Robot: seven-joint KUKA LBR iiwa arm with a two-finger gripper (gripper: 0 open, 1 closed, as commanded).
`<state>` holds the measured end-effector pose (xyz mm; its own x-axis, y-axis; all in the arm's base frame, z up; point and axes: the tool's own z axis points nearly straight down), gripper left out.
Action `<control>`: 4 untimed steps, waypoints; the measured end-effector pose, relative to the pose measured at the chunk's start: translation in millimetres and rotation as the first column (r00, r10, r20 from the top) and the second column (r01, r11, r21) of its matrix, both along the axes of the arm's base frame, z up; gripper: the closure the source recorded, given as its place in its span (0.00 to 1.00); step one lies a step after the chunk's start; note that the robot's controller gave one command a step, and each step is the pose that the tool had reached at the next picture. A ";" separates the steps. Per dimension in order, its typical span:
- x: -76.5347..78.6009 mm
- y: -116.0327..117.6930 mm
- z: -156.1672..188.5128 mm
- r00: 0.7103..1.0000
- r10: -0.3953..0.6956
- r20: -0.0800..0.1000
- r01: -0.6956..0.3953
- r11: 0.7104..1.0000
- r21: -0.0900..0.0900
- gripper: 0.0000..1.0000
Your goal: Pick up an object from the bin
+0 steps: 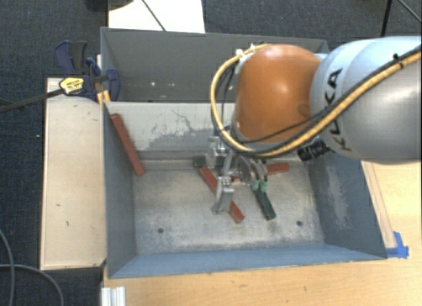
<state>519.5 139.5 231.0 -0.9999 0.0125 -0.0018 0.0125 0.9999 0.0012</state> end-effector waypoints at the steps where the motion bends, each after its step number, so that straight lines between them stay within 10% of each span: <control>1: 0.0 0.0 0.0 1.000 -0.001 0.000 0.001 1.000 0.000 0.00; 2: 30.1 2.7 -111.1 0.997 -0.077 0.000 0.077 0.997 0.000 1.00; 3: 30.1 2.7 -111.0 0.997 -0.080 0.000 0.080 0.997 0.000 0.00; 4: 30.1 2.7 -111.0 0.997 -0.080 0.000 0.080 0.997 0.000 0.00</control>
Offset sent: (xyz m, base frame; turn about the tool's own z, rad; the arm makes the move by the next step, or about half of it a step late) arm 0.0295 0.0029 -0.1115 0.0763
